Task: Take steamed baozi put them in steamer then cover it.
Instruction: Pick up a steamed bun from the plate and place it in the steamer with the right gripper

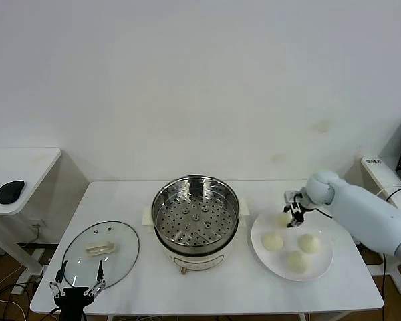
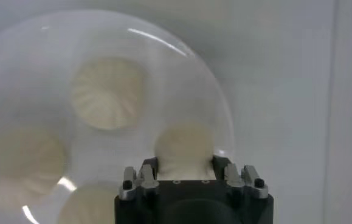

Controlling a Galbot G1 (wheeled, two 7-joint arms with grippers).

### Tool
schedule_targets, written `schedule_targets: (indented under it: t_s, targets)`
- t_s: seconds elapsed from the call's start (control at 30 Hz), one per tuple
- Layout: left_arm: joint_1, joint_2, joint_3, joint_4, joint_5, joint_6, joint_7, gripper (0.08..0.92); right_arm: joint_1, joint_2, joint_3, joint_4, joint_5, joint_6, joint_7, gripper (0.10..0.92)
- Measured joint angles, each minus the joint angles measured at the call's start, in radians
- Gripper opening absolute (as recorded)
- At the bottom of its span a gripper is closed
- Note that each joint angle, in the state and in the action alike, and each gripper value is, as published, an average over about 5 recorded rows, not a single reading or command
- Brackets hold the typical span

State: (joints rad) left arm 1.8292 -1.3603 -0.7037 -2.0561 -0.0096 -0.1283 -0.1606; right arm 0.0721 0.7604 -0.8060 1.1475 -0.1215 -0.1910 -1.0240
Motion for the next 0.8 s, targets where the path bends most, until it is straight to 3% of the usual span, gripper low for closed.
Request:
schedule_targets:
  t_s: [0.37,0.8]
  targets:
    - [-0.007,0.016,0.000,-0.003,-0.022,0.001,0.002,0.823,0.294,0.032,-0.146,0.091,0.159,0.037,-0.004,0.568]
    - [-0.010,0.018,-0.025,0.003,-0.037,0.001,0.003,0.823,0.472,0.253,-0.330,0.141,0.275,0.142,0.048,0.568]
